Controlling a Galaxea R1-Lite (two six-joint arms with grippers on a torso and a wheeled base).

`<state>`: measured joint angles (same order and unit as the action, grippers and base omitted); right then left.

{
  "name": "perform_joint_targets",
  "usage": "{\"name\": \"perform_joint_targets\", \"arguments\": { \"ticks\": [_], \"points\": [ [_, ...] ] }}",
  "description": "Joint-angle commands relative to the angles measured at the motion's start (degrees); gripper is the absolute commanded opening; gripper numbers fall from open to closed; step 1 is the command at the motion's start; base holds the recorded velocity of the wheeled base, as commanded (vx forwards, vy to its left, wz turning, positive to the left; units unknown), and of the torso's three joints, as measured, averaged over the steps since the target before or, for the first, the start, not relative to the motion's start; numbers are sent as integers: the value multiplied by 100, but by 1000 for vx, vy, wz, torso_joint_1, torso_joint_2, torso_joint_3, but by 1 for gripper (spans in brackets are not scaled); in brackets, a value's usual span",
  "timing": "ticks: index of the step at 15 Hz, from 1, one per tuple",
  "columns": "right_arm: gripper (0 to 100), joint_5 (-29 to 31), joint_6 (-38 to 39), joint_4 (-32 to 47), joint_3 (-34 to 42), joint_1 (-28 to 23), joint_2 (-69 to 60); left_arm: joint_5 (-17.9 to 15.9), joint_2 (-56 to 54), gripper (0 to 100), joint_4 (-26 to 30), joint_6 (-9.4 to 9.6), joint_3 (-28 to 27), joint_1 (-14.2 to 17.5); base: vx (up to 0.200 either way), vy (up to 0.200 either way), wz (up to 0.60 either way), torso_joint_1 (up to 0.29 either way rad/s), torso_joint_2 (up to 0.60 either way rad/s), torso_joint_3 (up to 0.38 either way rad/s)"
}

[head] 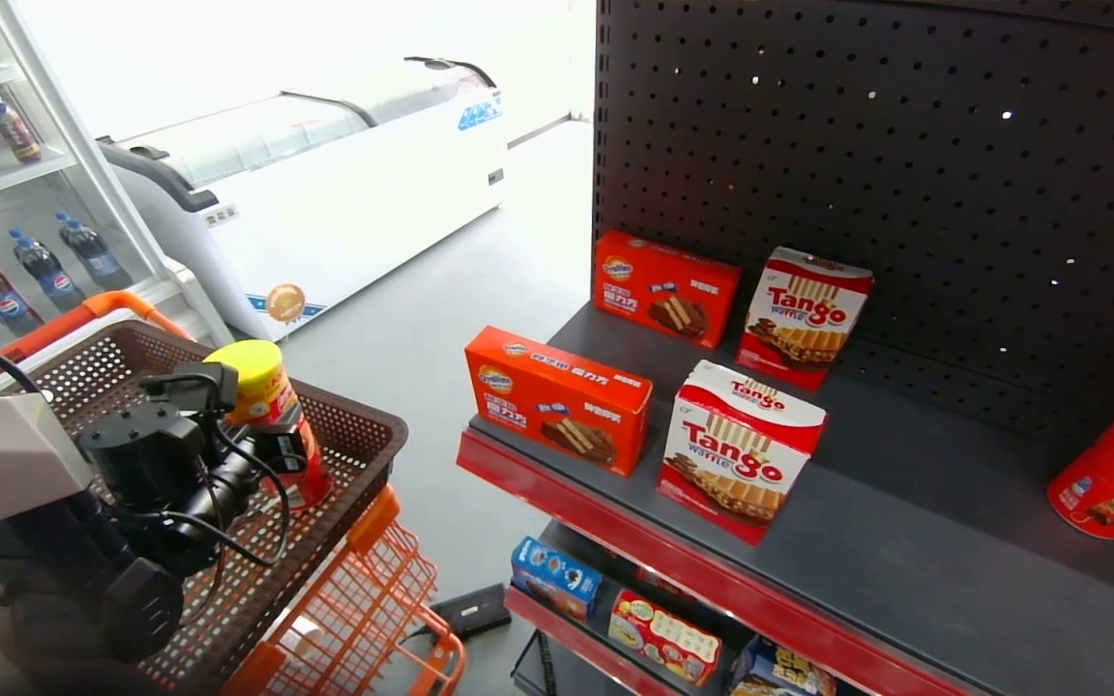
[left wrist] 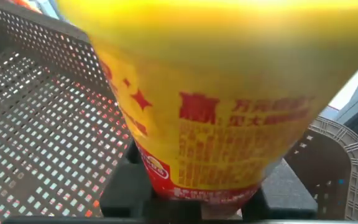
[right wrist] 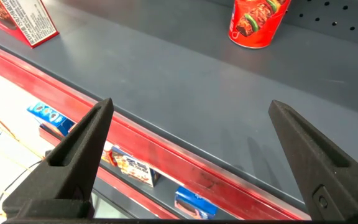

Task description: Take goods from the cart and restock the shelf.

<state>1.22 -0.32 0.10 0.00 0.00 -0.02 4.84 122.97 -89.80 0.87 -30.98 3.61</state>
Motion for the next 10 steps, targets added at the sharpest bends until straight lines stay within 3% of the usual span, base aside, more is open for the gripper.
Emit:
{"name": "perform_joint_targets", "arguments": {
  "ticks": [1,3,7,10],
  "points": [
    [100,1,-3,-1,0,0,2,-9,-405,0,-20,186,-22,-27,0,0,0,0,0,0],
    [100,1,-3,-1,0,0,2,-132,-713,0,-12,309,-31,-106,0,0,0,0,0,0],
    [100,1,-3,-1,0,0,2,-449,-1539,0,384,300,83,-229,0,0,0,0,0,0],
    [100,1,-3,-1,0,0,2,-915,-2435,0,1342,291,145,-264,0,0,0,0,0,0]
  ]
}}
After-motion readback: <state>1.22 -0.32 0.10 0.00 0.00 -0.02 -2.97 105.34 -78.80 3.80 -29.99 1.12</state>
